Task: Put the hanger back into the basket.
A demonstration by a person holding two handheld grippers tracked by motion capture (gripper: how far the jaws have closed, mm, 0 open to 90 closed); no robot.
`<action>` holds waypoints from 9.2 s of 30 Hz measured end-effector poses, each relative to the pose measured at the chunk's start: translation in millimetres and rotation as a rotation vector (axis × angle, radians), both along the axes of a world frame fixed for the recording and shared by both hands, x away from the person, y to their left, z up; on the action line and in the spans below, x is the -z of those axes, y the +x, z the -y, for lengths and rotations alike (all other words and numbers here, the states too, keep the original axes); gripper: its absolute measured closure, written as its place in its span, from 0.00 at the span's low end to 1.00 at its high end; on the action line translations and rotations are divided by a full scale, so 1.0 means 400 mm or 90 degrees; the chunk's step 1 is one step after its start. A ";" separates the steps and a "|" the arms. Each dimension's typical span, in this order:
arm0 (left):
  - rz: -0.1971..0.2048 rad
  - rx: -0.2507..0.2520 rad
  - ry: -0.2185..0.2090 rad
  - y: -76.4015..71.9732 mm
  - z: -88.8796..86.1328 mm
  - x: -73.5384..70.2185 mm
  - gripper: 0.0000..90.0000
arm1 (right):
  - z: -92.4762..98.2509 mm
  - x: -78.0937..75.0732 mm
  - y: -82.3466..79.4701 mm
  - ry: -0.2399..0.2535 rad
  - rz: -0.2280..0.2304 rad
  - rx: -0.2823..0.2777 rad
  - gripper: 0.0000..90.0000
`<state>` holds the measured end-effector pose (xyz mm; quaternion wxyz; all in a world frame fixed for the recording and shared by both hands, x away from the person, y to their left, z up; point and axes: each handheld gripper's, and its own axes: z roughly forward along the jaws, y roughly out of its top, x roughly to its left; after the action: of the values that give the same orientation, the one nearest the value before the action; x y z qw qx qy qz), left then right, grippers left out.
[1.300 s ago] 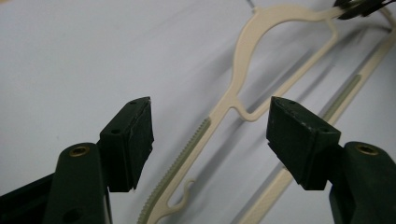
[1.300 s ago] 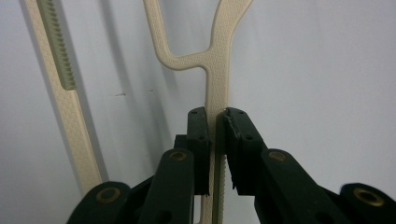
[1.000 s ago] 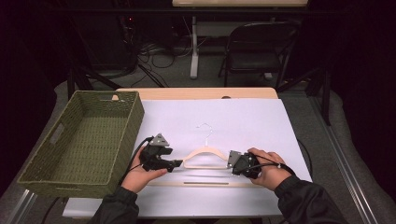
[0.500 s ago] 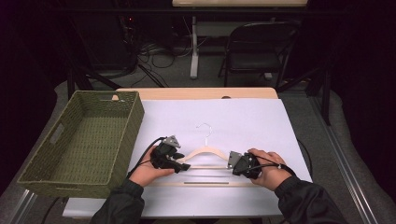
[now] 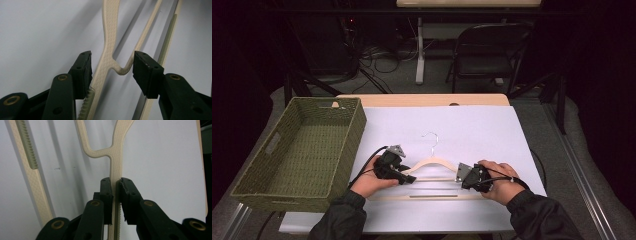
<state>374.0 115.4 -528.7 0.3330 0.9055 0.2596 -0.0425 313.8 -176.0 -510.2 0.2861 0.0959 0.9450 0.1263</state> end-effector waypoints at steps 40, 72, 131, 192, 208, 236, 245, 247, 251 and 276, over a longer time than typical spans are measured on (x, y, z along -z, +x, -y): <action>-0.070 0.056 -0.023 -0.013 -0.012 -0.012 0.71 | -0.003 -0.005 -0.020 0.001 0.062 -0.027 0.89; -0.050 0.057 -0.071 -0.060 -0.053 -0.064 0.97 | 0.090 -0.024 -0.021 0.158 0.057 0.096 0.58; 0.023 -0.237 -0.131 -0.171 -0.489 -0.386 0.97 | 0.142 0.002 -0.046 0.200 0.026 0.166 0.50; 0.071 -0.344 -0.118 -0.065 -0.876 -0.320 0.97 | 0.131 0.030 -0.036 0.192 0.010 0.180 0.50; 0.079 -0.302 -0.084 -0.034 -0.892 -0.299 0.97 | 0.123 0.038 -0.036 0.185 0.009 0.178 0.50; 0.021 -0.279 0.049 -0.001 -0.851 -0.130 0.96 | 0.122 0.046 -0.034 0.194 0.011 0.181 0.51; 0.039 -0.319 0.053 -0.002 -0.848 -0.135 0.73 | 0.126 0.044 -0.034 0.201 0.015 0.175 0.51; 0.043 -0.331 0.061 -0.001 -0.849 -0.133 0.65 | 0.125 0.040 -0.035 0.199 0.008 0.180 0.51; 0.043 -0.359 0.071 0.000 -0.852 -0.136 0.56 | 0.122 0.042 -0.034 0.204 0.012 0.178 0.50; 0.101 -0.416 0.076 -0.039 -0.861 -0.185 0.49 | 0.126 0.036 -0.039 0.196 0.003 0.189 0.50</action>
<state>358.4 459.8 -454.8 0.2947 0.7927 0.5115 0.1522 298.1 -226.4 -524.6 0.2855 0.2761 0.8895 0.2258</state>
